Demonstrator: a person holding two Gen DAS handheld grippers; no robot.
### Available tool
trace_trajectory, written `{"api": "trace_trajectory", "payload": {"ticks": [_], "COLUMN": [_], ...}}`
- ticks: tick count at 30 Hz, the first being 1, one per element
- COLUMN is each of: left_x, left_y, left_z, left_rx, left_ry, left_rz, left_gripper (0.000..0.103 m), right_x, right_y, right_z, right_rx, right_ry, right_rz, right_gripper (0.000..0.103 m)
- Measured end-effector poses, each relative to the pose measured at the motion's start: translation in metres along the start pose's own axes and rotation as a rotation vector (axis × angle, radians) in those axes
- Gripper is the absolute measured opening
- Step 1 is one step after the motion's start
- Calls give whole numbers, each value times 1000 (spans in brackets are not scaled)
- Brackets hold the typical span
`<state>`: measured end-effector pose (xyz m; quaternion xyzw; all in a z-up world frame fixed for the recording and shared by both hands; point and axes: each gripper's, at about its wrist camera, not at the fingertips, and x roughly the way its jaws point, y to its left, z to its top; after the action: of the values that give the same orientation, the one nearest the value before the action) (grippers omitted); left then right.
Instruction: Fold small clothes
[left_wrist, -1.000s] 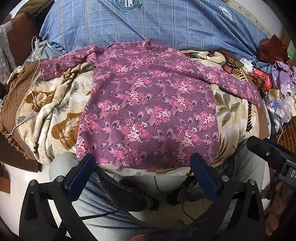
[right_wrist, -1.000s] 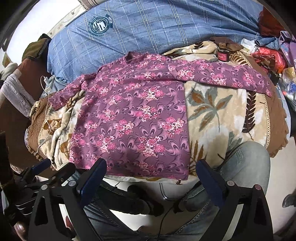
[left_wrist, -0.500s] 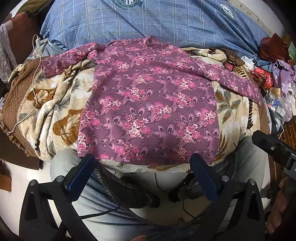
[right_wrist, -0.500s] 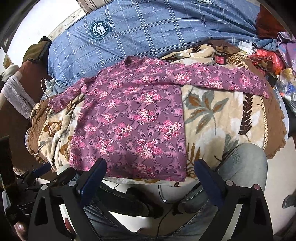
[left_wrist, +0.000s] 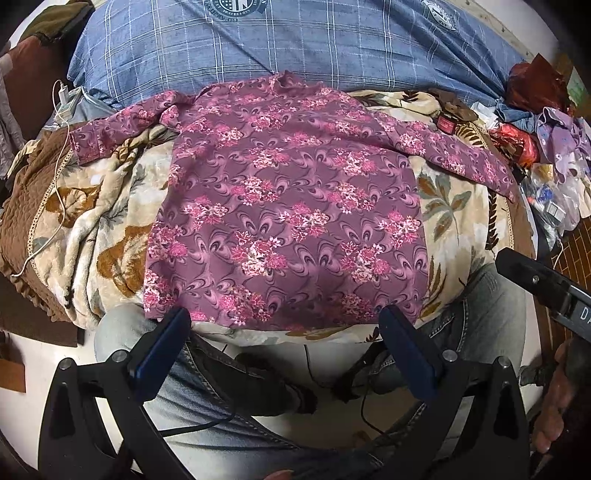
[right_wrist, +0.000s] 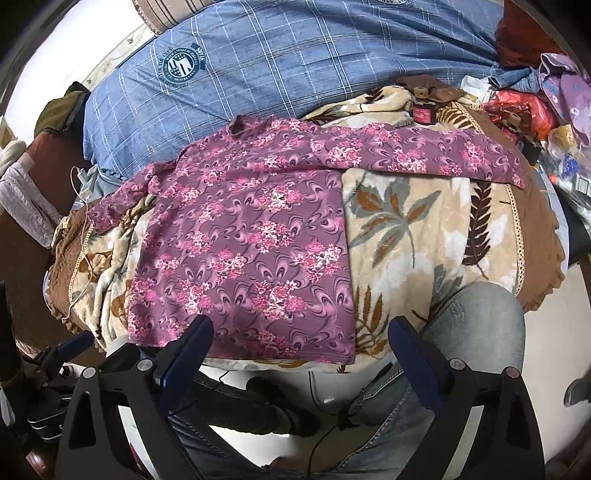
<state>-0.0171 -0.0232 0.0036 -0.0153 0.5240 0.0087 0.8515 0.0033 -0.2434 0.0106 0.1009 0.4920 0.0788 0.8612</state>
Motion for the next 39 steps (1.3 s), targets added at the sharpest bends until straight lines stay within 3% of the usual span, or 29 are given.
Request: {"api": "trace_trajectory", "payload": {"ticks": [39], "left_x": [-12], "left_y": [-14], "left_z": [8], "left_rx": [21], "left_ry": [-32], "left_rz": [-23], "left_gripper": [103], "right_x": [-11], "right_y": [-10], "right_z": [7], "right_rx": [-1], "right_ry": [-42], "right_rz": [14], "right_gripper": [95]}}
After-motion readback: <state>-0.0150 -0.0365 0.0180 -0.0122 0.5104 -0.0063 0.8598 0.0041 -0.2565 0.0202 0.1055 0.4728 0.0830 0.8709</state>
